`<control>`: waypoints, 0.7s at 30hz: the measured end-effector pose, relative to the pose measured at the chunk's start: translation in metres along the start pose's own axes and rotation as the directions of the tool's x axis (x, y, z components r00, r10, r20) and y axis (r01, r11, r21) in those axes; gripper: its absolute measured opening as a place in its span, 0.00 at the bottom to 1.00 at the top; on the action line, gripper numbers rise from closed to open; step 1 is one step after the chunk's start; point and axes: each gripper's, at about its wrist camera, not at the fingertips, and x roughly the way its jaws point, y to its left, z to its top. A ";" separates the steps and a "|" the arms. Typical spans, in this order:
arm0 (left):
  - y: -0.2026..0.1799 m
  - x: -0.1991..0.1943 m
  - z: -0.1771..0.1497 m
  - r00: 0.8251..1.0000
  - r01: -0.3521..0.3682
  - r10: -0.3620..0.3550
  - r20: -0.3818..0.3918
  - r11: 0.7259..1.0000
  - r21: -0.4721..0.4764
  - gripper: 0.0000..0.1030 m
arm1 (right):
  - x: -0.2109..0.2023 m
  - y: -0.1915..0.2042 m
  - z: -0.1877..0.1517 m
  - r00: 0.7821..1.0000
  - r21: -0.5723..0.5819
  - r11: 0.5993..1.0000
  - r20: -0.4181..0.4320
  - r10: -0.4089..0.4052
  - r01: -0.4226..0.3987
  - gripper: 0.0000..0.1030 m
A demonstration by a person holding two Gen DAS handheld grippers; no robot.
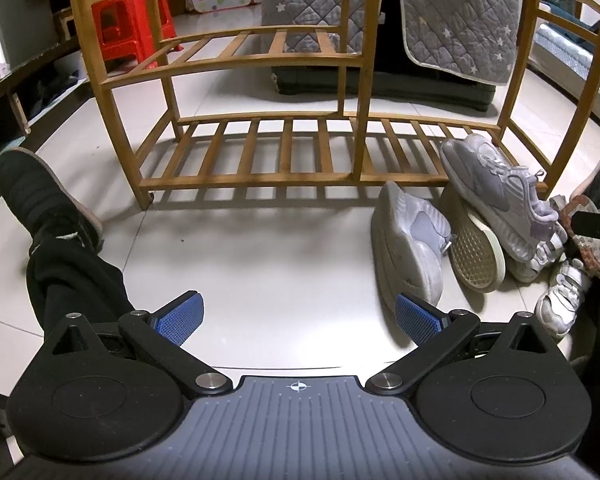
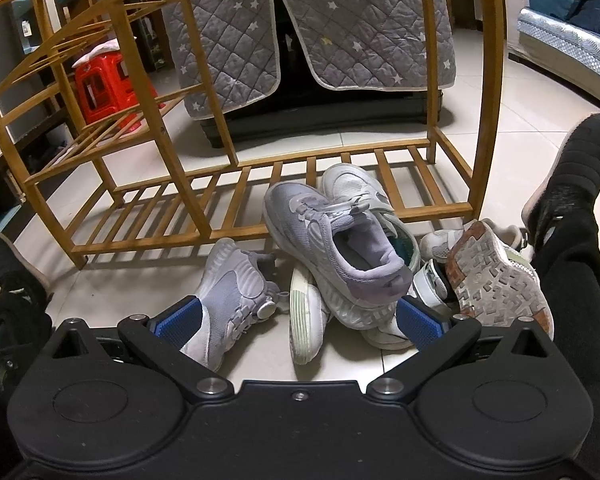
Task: Organize scattered shoes
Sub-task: 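Reach the right gripper into the shoe pile and grasp the lavender dial sneaker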
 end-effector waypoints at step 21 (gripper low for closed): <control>0.003 0.015 0.004 0.999 0.026 -0.026 -0.019 1.000 -0.009 1.00 | 0.019 -0.003 0.000 0.999 -0.093 0.996 -0.053 0.007 -0.012 1.00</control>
